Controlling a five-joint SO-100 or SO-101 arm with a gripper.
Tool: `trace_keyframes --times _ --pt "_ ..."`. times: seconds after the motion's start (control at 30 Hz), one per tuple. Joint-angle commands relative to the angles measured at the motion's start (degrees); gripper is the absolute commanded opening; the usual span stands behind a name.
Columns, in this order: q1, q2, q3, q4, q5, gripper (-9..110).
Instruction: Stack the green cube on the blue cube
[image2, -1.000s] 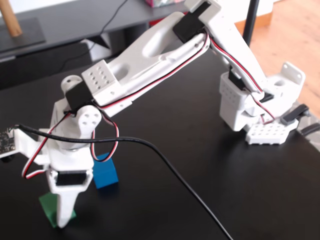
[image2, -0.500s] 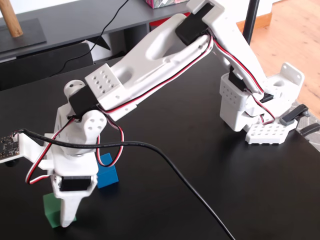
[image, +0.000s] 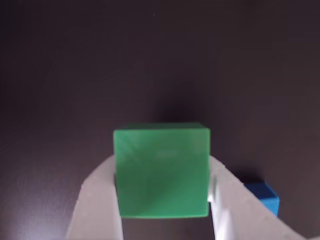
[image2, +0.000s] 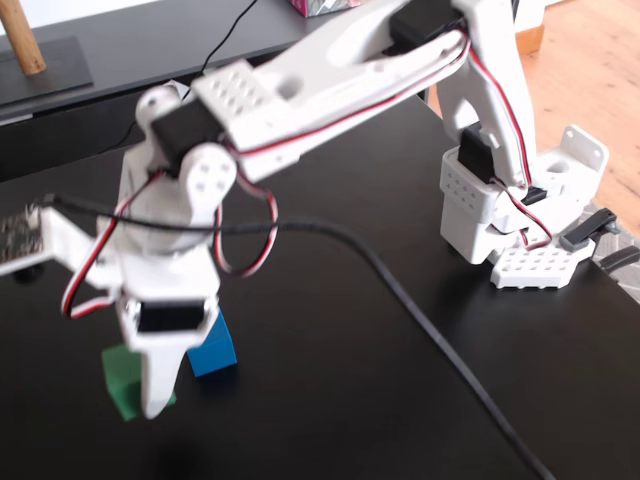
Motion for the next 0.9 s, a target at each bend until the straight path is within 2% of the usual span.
trace_keyframes --times 0.0,0.33,0.57,0.87 --pt "0.7 12.4 -1.9 4.6 -1.1 4" --pt "6.9 22.9 2.5 10.4 -6.2 4" --pt "11.0 27.1 14.3 3.1 -8.5 4" --pt "9.1 31.0 26.6 -2.9 -5.4 4"
